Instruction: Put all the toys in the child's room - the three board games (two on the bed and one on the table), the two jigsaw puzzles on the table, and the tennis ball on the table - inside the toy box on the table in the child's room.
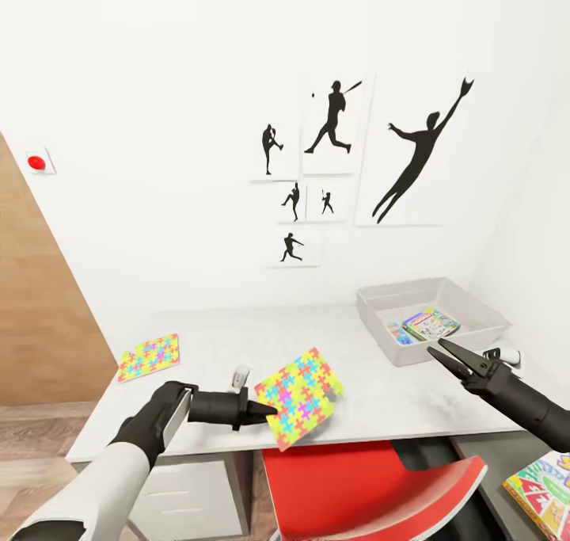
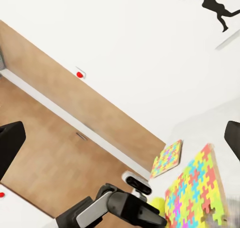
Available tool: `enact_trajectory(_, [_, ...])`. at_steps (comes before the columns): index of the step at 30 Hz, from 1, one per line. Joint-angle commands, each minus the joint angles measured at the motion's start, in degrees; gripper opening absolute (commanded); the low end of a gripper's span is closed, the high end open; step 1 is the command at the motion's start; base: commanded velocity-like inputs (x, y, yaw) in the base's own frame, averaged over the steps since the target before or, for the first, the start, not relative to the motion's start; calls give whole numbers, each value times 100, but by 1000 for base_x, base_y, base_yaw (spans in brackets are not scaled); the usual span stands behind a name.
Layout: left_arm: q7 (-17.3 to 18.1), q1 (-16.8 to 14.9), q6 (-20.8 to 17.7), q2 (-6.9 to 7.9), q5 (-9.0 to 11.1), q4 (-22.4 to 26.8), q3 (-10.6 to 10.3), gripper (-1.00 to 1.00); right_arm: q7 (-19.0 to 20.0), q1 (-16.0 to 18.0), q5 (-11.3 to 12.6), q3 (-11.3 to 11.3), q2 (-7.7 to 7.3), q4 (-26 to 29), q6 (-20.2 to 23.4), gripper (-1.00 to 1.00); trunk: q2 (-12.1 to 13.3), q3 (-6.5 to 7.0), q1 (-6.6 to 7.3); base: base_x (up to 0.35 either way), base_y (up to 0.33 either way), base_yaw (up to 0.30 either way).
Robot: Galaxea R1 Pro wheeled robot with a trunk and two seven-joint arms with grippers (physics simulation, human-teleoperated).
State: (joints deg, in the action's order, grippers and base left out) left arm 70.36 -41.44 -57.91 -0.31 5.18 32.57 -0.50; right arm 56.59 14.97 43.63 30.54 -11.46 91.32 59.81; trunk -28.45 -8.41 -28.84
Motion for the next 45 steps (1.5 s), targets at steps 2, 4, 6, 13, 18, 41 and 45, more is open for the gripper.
enact_trajectory(2, [67,-4,-54,42,34,6,-11,-100,33,6,-21,12,2,0,19,100,32,8,20,-53,0,0])
enact_trajectory(4, [160,-10,-58,70,38,61,-6,-100,35,6,-16,21,1,0,19,100,32,8,20,-50,0,0])
enact_trajectory(6, [354,-24,-74,101,42,213,-1,-100,36,6,-11,33,-3,-3,19,100,32,8,20,-22,0,0])
enact_trajectory(13, [698,-47,-178,186,47,571,15,-100,44,6,-1,54,-6,-9,19,100,32,8,20,-4,0,0])
enact_trajectory(18, [989,-48,-193,410,58,647,38,-100,38,6,-10,49,-3,-9,19,100,192,79,108,0,0,0])
enact_trajectory(41, [1964,-66,-204,947,53,671,20,-100,82,-211,623,539,-20,-17,19,100,553,241,306,0,0,0])
enact_trajectory(45, [1964,-66,-204,945,53,672,16,-100,81,-245,635,549,-9,-18,19,100,553,241,306,0,0,0])
